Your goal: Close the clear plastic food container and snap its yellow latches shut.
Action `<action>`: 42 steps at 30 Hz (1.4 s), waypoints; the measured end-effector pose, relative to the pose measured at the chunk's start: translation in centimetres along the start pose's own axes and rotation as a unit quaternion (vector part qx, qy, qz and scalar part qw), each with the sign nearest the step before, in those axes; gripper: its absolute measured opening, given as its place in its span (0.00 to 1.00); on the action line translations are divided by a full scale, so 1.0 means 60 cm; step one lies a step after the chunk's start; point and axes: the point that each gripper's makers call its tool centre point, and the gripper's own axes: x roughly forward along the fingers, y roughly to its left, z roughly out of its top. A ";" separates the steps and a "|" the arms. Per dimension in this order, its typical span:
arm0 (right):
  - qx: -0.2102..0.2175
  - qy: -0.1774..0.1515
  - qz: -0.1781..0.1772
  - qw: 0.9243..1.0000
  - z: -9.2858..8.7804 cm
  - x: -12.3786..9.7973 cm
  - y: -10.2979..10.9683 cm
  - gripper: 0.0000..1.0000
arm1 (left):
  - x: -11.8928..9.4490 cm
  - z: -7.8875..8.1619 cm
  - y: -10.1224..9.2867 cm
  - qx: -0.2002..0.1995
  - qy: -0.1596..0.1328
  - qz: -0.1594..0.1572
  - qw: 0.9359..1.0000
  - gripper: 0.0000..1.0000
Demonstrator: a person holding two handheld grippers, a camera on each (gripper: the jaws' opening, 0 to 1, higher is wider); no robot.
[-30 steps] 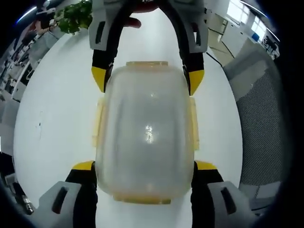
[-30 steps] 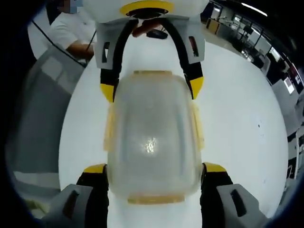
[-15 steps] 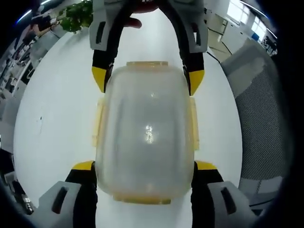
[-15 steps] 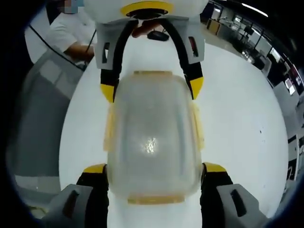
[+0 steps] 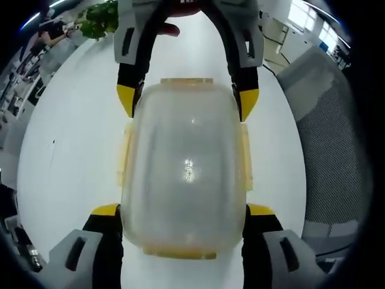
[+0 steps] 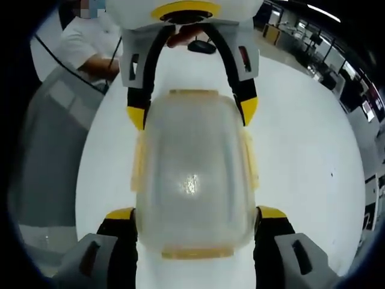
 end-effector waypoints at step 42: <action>-0.002 0.017 -0.005 1.000 0.078 0.039 0.010 0.81 | -0.028 -0.085 -0.008 -0.011 -0.008 0.003 1.000 0.82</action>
